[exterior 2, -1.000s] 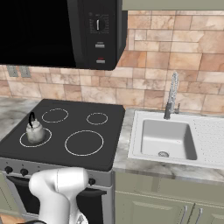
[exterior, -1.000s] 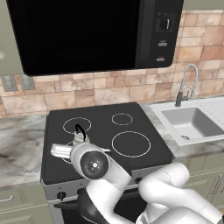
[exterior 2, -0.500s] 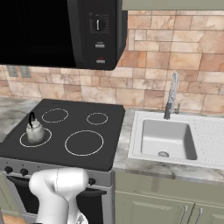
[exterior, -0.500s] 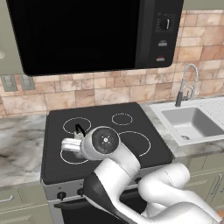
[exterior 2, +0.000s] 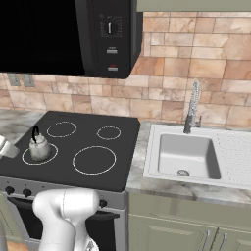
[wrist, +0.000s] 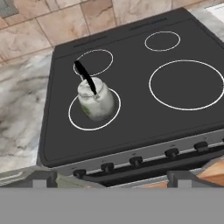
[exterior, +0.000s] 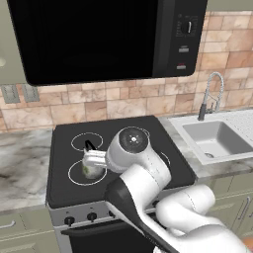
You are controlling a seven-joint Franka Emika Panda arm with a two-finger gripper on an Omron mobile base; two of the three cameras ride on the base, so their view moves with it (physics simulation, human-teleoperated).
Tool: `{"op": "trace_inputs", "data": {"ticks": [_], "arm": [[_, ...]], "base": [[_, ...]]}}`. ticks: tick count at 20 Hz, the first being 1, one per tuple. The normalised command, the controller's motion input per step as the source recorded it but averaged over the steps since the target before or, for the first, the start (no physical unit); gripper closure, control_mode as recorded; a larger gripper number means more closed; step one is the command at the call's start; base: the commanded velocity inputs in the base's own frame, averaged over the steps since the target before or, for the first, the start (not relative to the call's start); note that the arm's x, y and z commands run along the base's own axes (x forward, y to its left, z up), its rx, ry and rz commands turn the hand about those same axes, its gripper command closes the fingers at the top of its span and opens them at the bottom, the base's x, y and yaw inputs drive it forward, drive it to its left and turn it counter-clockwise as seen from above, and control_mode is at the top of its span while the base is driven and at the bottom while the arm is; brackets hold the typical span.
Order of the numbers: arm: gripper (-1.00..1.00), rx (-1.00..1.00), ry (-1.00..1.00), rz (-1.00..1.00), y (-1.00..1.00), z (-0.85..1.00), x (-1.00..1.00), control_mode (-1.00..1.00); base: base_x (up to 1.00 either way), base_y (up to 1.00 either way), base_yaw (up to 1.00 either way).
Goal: The kettle is done boiling. Turn off the stove, then wait for 300 timesteps before moving the kettle to the dining table.
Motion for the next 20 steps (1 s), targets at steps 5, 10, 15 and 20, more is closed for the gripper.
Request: {"op": "trace_inputs", "data": {"ticks": [5, 10, 15, 20], "arm": [[-1.0, -0.03, 0.04, 0.08, -0.2, 0.0, 0.18, -1.0], [-1.0, -0.01, 0.0, 0.11, -0.03, 0.0, 0.16, -1.0], [-1.0, 0.0, 0.0, 0.09, 0.0, -0.1, 0.11, -1.0], [-1.0, 0.0, 0.0, 0.11, 0.0, -0.25, 0.16, -1.0]], "base": [[0.0, 0.0, 0.0], [0.0, 0.0, 0.0], [0.0, 0.0, 0.0], [0.0, 0.0, 0.0]]}}
